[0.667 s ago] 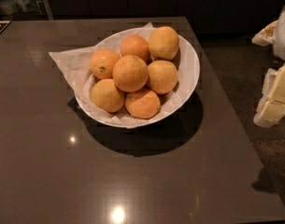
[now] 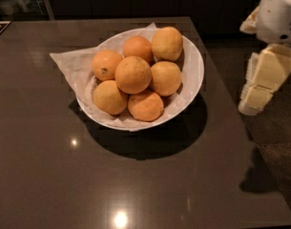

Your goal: Pick orange from white bowl

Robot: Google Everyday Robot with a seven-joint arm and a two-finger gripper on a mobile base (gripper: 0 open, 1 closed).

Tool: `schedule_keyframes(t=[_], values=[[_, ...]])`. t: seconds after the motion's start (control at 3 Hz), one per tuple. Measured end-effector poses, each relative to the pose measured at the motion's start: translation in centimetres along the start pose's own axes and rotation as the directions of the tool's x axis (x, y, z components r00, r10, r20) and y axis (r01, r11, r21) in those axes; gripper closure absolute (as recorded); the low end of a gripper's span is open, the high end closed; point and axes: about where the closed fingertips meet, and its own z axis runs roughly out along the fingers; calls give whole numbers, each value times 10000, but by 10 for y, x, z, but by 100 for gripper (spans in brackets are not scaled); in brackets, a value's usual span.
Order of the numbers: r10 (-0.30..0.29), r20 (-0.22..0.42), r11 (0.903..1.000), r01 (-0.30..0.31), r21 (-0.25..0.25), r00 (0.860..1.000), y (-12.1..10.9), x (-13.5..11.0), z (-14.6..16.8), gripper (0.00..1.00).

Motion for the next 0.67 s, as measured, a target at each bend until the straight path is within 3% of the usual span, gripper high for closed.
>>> schedule_keyframes(t=[0.33, 0.67], values=[[-571, -44, 9982, 570, -202, 9984, -5, -42, -2, 0], [-640, 110, 9980, 640, -1, 9979, -8, -49, -3, 0]])
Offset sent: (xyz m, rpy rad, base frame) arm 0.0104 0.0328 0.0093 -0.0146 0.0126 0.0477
